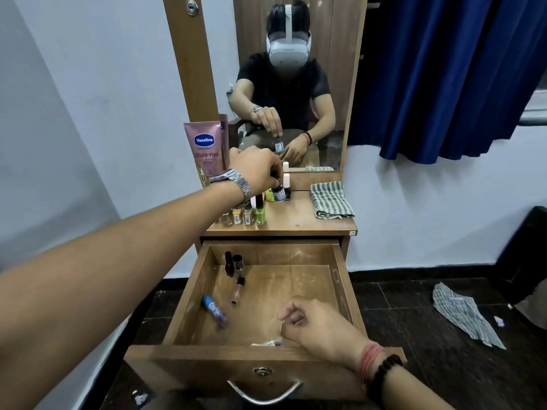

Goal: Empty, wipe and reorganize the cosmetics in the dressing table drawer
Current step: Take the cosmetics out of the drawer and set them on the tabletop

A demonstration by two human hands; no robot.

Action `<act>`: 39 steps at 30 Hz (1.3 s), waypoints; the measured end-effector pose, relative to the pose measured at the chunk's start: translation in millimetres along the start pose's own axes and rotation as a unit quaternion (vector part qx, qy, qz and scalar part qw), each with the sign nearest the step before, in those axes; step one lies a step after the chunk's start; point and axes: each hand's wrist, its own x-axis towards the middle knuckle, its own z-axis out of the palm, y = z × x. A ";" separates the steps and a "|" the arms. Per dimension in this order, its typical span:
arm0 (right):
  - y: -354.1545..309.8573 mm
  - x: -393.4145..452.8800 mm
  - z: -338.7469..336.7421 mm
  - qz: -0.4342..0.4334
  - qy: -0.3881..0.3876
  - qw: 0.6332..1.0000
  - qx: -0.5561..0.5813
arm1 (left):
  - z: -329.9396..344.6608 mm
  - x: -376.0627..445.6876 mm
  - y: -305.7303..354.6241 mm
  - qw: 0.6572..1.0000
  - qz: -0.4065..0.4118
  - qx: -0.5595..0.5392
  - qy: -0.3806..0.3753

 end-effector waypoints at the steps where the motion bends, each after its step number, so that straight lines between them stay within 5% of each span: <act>1: 0.3 -0.2 0.3 0.001 0.000 1.000 0.004 | 6.2 7.7 -0.1 1.000 -0.003 0.021 -0.011; 10: 4.8 2.3 0.0 0.012 -0.003 1.000 0.021 | 50.3 45.1 -9.1 0.991 -0.036 0.113 -0.068; 22: 6.0 3.5 -0.4 0.008 -0.019 1.000 0.019 | 56.2 52.0 -13.2 0.990 -0.030 0.100 -0.093; 28: 6.6 5.3 -0.4 0.001 -0.019 1.000 0.004 | 31.8 35.4 -5.7 0.990 0.008 0.138 -0.021; 35: 6.2 4.2 -0.4 0.015 -0.019 1.000 0.004 | 4.7 -25.5 2.5 0.992 0.093 0.029 0.079; 39: 4.8 4.6 -1.3 0.011 -0.012 1.000 -0.009 | 32.2 -94.2 7.5 0.992 0.104 -0.068 -0.030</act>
